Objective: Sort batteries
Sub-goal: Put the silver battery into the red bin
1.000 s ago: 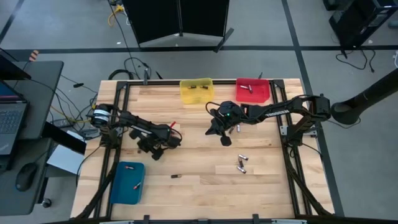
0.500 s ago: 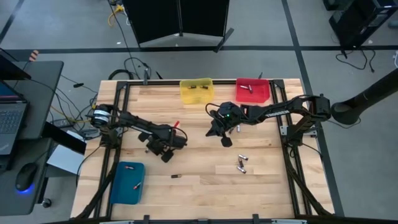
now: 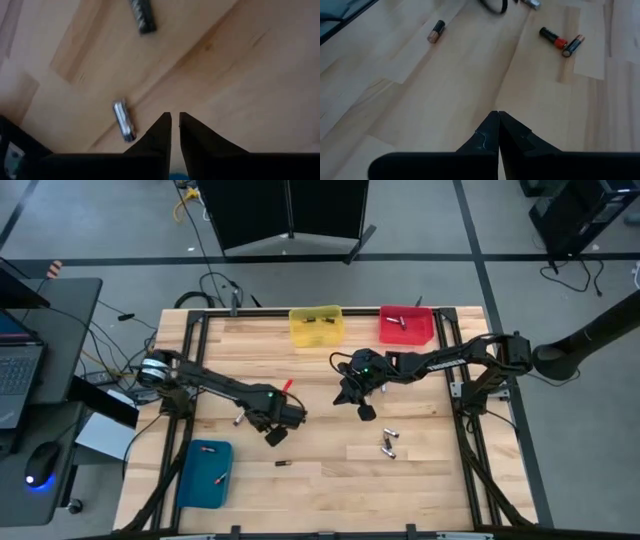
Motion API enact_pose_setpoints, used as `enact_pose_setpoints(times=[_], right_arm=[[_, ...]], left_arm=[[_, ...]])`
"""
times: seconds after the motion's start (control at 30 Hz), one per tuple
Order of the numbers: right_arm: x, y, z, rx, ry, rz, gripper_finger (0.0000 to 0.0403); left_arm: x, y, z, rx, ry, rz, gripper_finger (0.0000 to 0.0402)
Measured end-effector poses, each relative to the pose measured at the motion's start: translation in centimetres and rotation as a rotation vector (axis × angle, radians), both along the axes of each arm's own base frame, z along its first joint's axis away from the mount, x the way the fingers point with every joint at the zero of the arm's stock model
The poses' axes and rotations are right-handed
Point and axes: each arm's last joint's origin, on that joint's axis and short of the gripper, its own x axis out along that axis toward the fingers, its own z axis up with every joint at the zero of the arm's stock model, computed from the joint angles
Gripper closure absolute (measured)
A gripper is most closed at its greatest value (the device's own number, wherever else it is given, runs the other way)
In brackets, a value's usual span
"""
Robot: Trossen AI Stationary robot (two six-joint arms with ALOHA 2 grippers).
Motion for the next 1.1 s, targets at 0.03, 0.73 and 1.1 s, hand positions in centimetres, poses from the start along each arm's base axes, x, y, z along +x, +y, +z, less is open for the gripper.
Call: enact_pose_setpoints(times=[0.03, 0.73, 1.1], right_arm=[[0.0, 0.1, 0.0, -0.001, -0.001, 0.003, 0.0389], [0.1, 0.3, 0.1, -0.006, -0.009, 0.013, 0.0389], [0.1, 0.3, 0.1, -0.006, -0.011, 0.013, 0.0389]], left_arm=[[-0.5, -0.1, 0.3, 0.0, -0.015, 0.016, 0.0355], [-6.9, 0.3, -1.2, -0.014, -0.056, 0.214, 0.0246], [-7.8, 0.5, -3.6, -0.036, -0.079, 0.219, 0.0229]])
